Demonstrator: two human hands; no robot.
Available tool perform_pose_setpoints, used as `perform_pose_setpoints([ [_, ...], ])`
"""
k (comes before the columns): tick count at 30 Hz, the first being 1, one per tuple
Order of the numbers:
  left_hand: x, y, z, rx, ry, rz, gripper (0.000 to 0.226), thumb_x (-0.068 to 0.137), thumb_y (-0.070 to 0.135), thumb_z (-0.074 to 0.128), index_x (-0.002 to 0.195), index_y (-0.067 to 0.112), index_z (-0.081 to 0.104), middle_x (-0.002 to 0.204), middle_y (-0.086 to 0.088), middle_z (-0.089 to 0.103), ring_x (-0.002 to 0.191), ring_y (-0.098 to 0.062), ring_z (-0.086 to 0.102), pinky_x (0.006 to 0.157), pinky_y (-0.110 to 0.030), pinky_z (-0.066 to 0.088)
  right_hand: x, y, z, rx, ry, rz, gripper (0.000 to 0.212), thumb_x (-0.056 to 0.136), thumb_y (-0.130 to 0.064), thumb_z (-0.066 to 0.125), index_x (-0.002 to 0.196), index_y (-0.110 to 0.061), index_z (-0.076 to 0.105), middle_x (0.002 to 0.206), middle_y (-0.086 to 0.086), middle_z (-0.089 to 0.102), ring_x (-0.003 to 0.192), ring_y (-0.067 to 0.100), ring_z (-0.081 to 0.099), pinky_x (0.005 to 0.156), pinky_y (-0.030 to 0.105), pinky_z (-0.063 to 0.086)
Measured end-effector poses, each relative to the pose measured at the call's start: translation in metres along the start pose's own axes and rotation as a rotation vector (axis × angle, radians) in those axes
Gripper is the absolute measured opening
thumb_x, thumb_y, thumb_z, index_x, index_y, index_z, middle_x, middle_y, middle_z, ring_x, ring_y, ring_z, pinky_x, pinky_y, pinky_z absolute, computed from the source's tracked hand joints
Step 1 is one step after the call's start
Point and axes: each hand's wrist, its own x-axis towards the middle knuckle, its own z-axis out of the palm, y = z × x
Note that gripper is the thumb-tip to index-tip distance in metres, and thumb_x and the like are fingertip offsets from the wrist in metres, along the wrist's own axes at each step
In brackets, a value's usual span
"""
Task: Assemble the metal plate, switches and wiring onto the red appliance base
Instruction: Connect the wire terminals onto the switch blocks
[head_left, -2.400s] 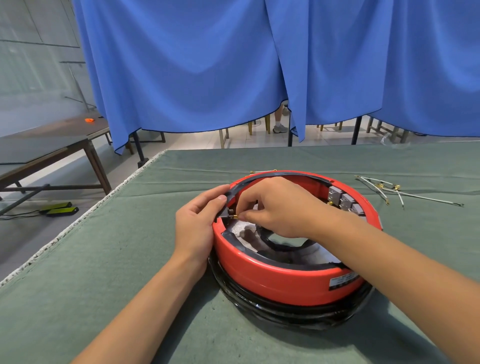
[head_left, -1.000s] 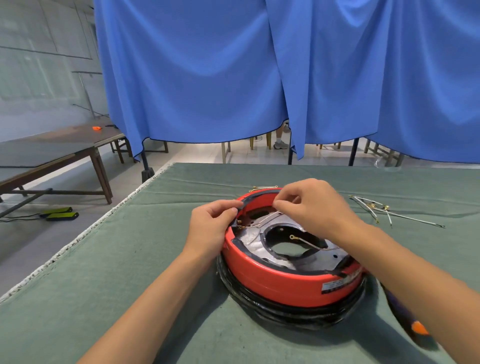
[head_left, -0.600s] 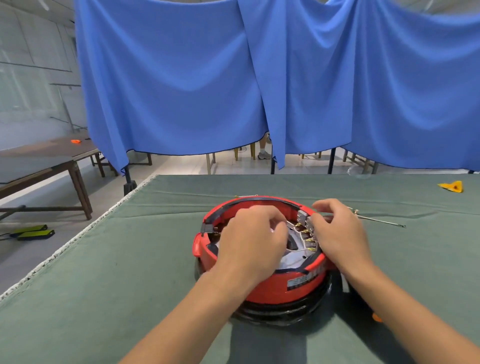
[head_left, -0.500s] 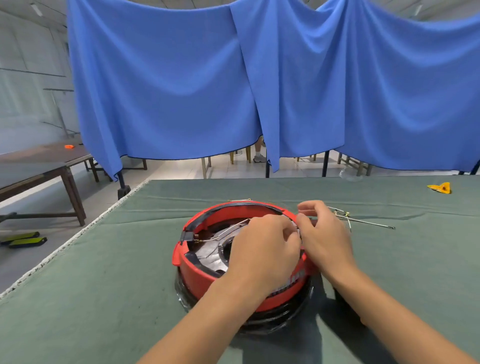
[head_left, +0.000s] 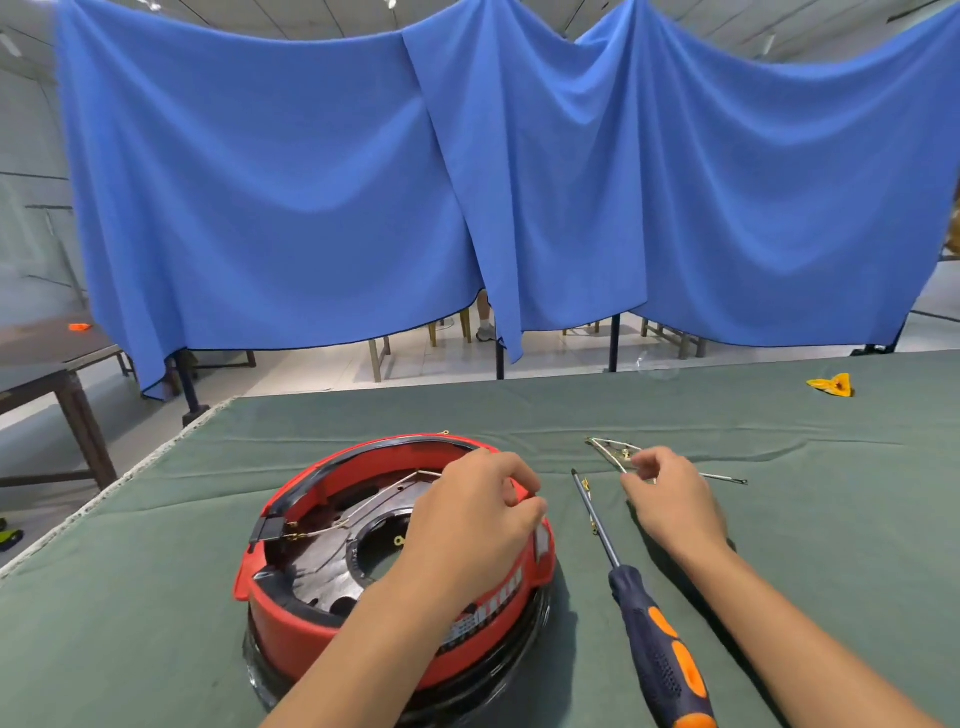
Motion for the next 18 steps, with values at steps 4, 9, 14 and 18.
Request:
perform_pose_setpoints([
  [4,0.009,-0.006,0.003,-0.006,0.011,0.015,0.011,0.087,0.025,0.059,0.090,0.029,0.068,0.078,0.010,0.057,0.079,-0.008,0.054,0.079,-0.032,0.047,0.012,-0.009,0.012,-0.345,0.010,-0.041,0.031,0.094,-0.045,0.050,0.112,-0.022,0.056,0.121,0.003,0.053,0.105,0.030,0.060,0.081,0.034,0.040],
  [9,0.016,-0.008,0.004,-0.070,0.001,-0.018,0.016,0.088,0.020,0.057,0.086,0.029,0.070,0.072,0.006,0.060,0.072,-0.006,0.054,0.074,-0.031,0.049,0.017,-0.011,0.015,-0.320,0.057,-0.045,0.015,0.094,-0.035,0.050,0.090,-0.026,0.060,0.104,-0.001,0.061,0.095,0.027,0.061,0.070,0.029,0.033],
  [14,0.017,-0.012,0.005,-0.114,-0.005,-0.045,0.019,0.087,0.016,0.057,0.082,0.027,0.071,0.065,0.006,0.060,0.066,-0.009,0.054,0.073,-0.033,0.050,0.007,-0.009,0.013,-0.032,0.013,-0.077,0.020,0.090,-0.035,0.057,0.076,-0.020,0.059,0.074,-0.006,0.065,0.082,0.025,0.062,0.067,0.031,0.043],
  [18,0.016,-0.013,0.005,-0.164,0.039,-0.089,0.020,0.084,0.014,0.056,0.078,0.026,0.071,0.060,0.012,0.061,0.063,-0.007,0.056,0.067,-0.029,0.049,-0.006,-0.016,0.006,0.257,0.150,-0.151,0.023,0.089,-0.026,0.061,0.067,-0.019,0.060,0.057,-0.002,0.063,0.062,0.020,0.062,0.060,0.033,0.050],
])
